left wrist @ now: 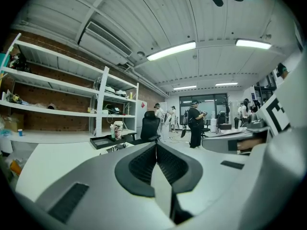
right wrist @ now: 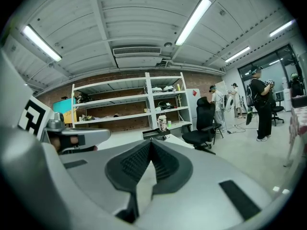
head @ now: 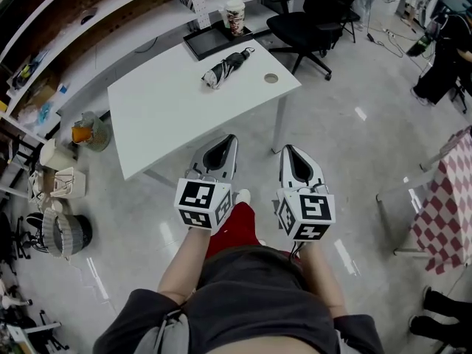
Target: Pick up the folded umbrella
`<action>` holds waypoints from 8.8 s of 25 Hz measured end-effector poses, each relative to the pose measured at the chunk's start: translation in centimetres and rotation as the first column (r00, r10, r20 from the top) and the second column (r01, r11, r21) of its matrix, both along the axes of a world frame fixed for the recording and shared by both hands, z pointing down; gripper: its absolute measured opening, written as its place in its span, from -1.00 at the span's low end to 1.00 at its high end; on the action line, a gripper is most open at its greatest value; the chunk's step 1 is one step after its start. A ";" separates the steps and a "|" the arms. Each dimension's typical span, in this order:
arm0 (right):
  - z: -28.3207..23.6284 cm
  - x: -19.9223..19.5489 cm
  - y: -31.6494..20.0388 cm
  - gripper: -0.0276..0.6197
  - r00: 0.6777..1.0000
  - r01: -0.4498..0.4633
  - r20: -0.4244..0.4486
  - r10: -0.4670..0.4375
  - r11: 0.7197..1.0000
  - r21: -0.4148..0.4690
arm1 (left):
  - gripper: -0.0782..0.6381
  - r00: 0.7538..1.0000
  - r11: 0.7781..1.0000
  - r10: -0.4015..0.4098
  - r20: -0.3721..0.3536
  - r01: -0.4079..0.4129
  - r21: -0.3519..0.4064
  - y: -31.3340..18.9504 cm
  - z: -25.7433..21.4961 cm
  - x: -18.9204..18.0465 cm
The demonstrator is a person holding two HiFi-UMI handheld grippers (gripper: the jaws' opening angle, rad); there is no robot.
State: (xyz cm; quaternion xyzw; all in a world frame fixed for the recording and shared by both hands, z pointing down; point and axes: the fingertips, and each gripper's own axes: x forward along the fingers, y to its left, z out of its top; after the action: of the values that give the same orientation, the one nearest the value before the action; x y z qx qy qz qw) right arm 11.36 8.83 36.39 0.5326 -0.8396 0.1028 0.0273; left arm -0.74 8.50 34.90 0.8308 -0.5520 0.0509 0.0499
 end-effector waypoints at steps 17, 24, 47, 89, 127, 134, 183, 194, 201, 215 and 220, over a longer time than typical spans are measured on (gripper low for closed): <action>1.2 -2.5 -10.9 -0.86 1.000 -0.004 -0.015 0.004 0.999 -0.043 | -0.74 1.000 0.999 -0.009 0.010 0.010 -0.041 -11.5 1.8 -2.9; 1.0 -4.6 -16.3 -0.86 1.000 0.005 -0.021 -0.006 0.999 -0.052 | -0.74 1.000 0.998 -0.026 0.011 0.027 -0.056 -17.1 1.9 -5.3; 2.5 -9.6 -29.2 -0.86 0.999 -0.002 -0.040 -0.002 0.995 -0.103 | -0.73 0.996 0.991 0.027 0.079 -0.016 -0.135 -32.0 3.8 -10.2; 7.8 -12.4 -38.6 -0.86 0.996 -0.024 -0.093 0.004 0.975 -0.219 | -0.03 0.936 0.808 0.279 0.215 -0.107 -0.580 -44.1 17.4 -10.1; 11.7 -14.9 -43.0 -0.86 0.989 0.034 -0.125 -0.075 0.952 -0.305 | -0.01 0.866 0.664 0.400 0.300 -0.048 -0.746 -45.8 23.9 -9.8; 12.0 -14.2 -42.9 -0.86 0.990 0.022 -0.126 -0.066 0.948 -0.317 | 0.00 0.858 0.649 0.413 0.305 -0.043 -0.760 -45.8 24.1 -9.9; 5.4 -8.3 -36.6 -0.86 0.990 -0.102 -0.112 0.083 0.978 -0.182 | -0.18 0.894 0.905 0.299 0.334 -0.154 -0.396 -42.1 10.4 -2.9; 1.2 -7.7 -34.8 -0.86 0.994 -0.097 -0.065 0.091 0.990 -0.097 | -0.18 0.922 0.946 0.245 0.300 -0.159 -0.282 -39.5 5.2 -2.5; -0.8 -7.6 -33.4 -0.86 0.995 -0.087 -0.048 0.085 0.995 -0.057 | -0.18 0.935 0.962 0.218 0.278 -0.158 -0.224 -37.4 2.7 -2.5; -3.5 -6.3 -30.4 -0.86 0.995 -0.098 -0.006 0.098 0.995 -0.006 | -0.18 0.963 0.978 0.180 0.202 -0.152 -0.144 -33.0 -0.7 -2.6; -4.1 -6.0 -29.5 -0.86 0.995 -0.098 0.013 0.098 0.995 0.006 | -0.18 0.975 0.983 0.160 0.153 -0.144 -0.110 -31.4 -2.3 -2.9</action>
State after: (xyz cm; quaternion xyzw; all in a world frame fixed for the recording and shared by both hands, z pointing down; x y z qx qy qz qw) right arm 5.35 -20.63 32.25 0.5725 -0.8131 0.1045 0.0150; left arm -3.65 -22.91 32.64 0.8603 -0.4859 0.1486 0.0417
